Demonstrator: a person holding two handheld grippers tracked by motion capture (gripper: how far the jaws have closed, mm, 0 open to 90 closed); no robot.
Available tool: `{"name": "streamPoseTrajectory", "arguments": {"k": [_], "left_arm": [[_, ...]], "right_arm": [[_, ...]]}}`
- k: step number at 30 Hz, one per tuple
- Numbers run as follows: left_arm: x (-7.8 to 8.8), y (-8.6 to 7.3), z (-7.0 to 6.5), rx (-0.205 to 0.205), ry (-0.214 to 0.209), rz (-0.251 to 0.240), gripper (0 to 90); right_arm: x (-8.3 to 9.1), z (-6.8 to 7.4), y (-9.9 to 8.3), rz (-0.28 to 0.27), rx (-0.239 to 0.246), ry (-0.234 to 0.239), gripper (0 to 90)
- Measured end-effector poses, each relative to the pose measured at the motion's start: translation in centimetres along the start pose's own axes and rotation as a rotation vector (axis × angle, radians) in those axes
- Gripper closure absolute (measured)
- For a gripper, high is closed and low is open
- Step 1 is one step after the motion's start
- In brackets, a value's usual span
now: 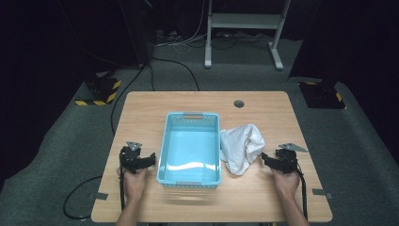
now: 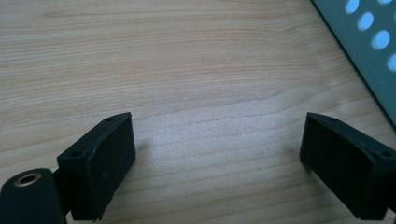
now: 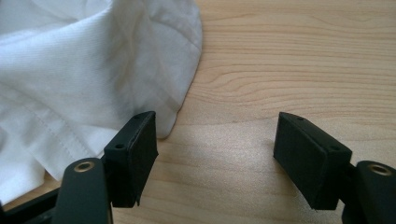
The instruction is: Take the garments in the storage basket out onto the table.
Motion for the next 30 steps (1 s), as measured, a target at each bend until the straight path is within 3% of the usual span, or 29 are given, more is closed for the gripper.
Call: {"name": "streamPoseTrajectory", "arguments": {"k": [12, 16, 30], "left_arm": [[0.0, 0.0, 0.0, 0.0, 0.0, 0.0, 10.5], [0.0, 0.0, -0.01, -0.001, 0.0, 0.0, 10.6], [0.01, 0.0, -0.01, -0.001, 0.0, 0.0, 10.6]], "right_arm": [[-0.19, 0.44, -0.03, 0.018, 0.051, -0.025, 25.5], [-0.39, 0.93, -0.07, 0.039, 0.111, -0.048, 22.8], [-0.38, 0.91, -0.09, 0.04, 0.111, -0.046, 22.4]]}}
Point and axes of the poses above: each handheld gripper's, and its own axes: x roughly backward along the jaws, y roughly out of its top, z roughly to its left, the point moved 5 cm from there along -x, roughly forward along the jaws, and after that the axes turned 2 degrees about x, right-handed, at the moved point
